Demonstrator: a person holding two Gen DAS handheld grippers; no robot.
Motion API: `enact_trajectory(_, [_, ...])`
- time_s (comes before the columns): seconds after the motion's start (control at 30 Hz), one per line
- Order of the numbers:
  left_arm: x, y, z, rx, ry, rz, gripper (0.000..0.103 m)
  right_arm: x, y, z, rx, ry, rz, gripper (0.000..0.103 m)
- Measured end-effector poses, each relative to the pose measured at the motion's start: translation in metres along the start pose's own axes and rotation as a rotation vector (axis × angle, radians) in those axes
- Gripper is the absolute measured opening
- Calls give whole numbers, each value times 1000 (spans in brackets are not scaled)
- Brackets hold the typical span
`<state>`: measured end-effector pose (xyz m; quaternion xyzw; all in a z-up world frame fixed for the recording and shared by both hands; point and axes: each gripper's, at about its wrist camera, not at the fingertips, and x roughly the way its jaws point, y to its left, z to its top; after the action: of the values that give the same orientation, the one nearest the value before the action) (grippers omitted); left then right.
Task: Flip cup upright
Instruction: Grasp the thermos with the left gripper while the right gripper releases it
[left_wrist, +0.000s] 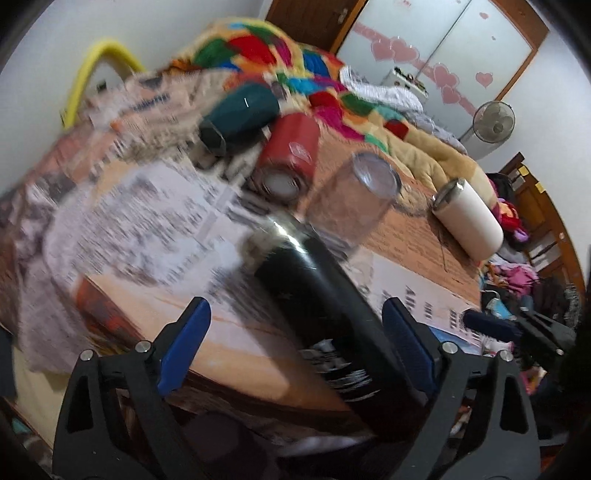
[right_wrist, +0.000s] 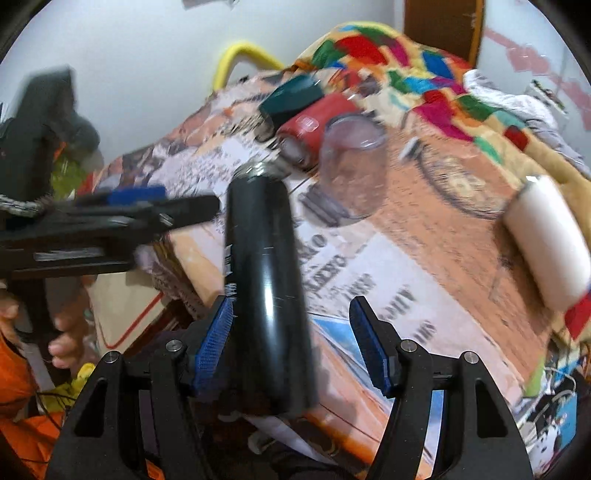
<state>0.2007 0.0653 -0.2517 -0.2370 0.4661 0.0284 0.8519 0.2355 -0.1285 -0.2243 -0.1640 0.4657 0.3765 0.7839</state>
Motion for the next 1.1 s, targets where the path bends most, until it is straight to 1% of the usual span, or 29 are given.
enact_trajectory(0.03, [4, 0, -1, -12, 17, -4, 88, -5, 0, -1, 6, -13, -16, 62])
enact_trajectory(0.1, [16, -1, -6, -50, 62, -10, 83, -18, -2, -7, 23, -53, -56, 62])
enact_trajectory(0.17, [21, -2, -9, -69, 76, -17, 82, -27, -3, -11, 41, -80, -74, 63])
enact_trajectory(0.2, [24, -4, -11, -75, 81, -12, 82, -27, -3, -11, 41, -80, -74, 64])
enact_trajectory(0.23, [27, -5, -13, -77, 82, 17, 82, -32, -3, -16, 52, -96, -88, 64])
enact_trajectory(0.3, [32, -6, -14, -75, 88, 37, 82, -41, -4, -20, 79, -132, -103, 67])
enact_trajectory(0.43, [48, -6, -15, -87, 115, 76, 73, -49, -4, -25, 106, -163, -129, 68])
enact_trajectory(0.47, [49, -7, -15, -87, 114, 82, 72, -50, -3, -27, 114, -171, -130, 68])
enact_trajectory(0.5, [49, -9, -15, -76, 102, 98, 70, -52, -4, -30, 121, -176, -130, 69])
enact_trajectory(0.53, [50, -11, -15, -64, 98, 99, 68, -53, -4, -31, 131, -180, -127, 70])
enact_trajectory(0.6, [49, -13, -15, -50, 90, 90, 65, -55, -5, -34, 155, -192, -123, 77])
enact_trajectory(0.63, [49, -16, -16, -37, 86, 91, 64, -56, -6, -35, 172, -199, -125, 77])
enact_trajectory(0.73, [44, -26, -18, 22, 62, 117, 64, -59, -11, -41, 233, -208, -122, 78])
enact_trajectory(0.8, [35, -32, -22, 54, 36, 117, 64, -62, -13, -46, 267, -222, -122, 78])
enact_trajectory(0.93, [13, -41, -25, 112, -7, 119, 64, -69, -13, -52, 293, -237, -141, 78])
enact_trajectory(1.1, [-13, -54, -29, 178, -55, 123, 64, -78, -16, -55, 323, -259, -125, 78])
